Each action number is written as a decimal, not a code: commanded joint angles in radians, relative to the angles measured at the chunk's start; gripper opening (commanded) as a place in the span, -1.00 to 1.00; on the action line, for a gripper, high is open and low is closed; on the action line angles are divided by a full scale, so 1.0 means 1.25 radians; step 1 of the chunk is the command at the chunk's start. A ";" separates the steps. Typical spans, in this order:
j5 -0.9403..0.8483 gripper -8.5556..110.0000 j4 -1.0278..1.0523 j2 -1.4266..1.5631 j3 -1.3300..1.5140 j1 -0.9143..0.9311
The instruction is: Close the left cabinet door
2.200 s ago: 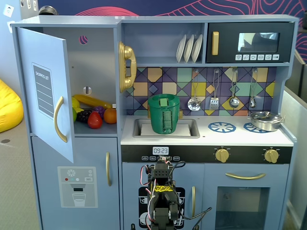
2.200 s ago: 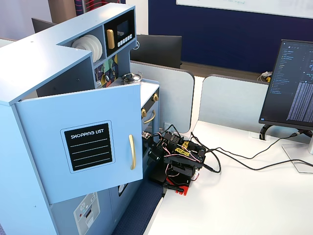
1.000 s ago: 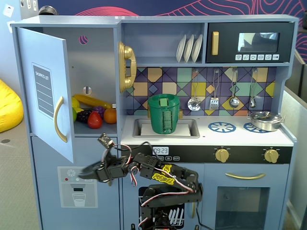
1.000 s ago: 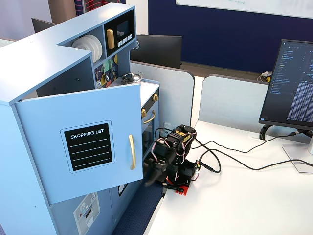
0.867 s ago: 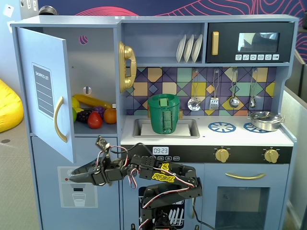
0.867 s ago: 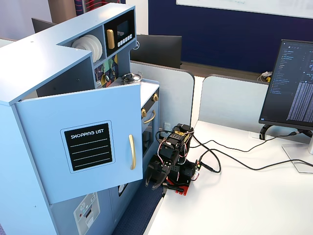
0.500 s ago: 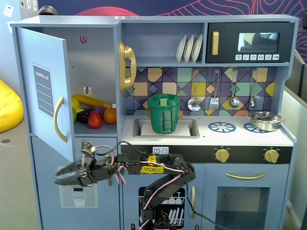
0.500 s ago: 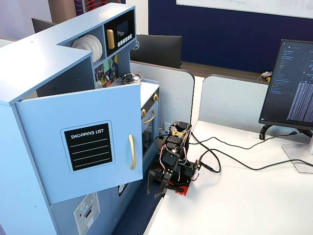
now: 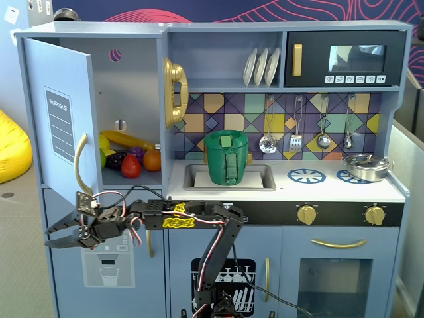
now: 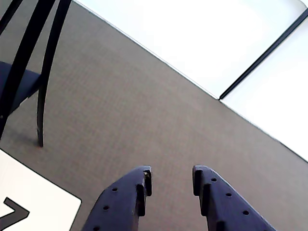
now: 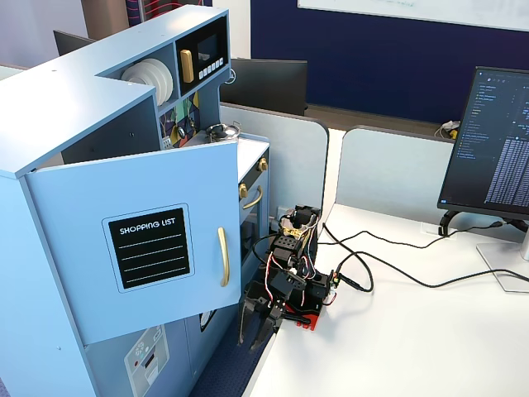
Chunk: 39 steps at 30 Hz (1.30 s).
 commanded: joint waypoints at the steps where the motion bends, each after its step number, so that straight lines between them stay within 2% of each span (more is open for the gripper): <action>1: -0.033 -0.86 0.002 -0.018 -0.099 0.025; 14: -0.119 -0.86 0.023 0.131 0.012 0.228; 25: -0.157 -0.86 -0.039 0.202 0.053 0.577; 30: -0.156 -0.86 -0.063 0.177 0.036 0.677; 35: -0.107 -0.86 -0.047 0.209 0.056 0.658; 39: 0.038 -0.86 0.144 0.329 0.083 0.562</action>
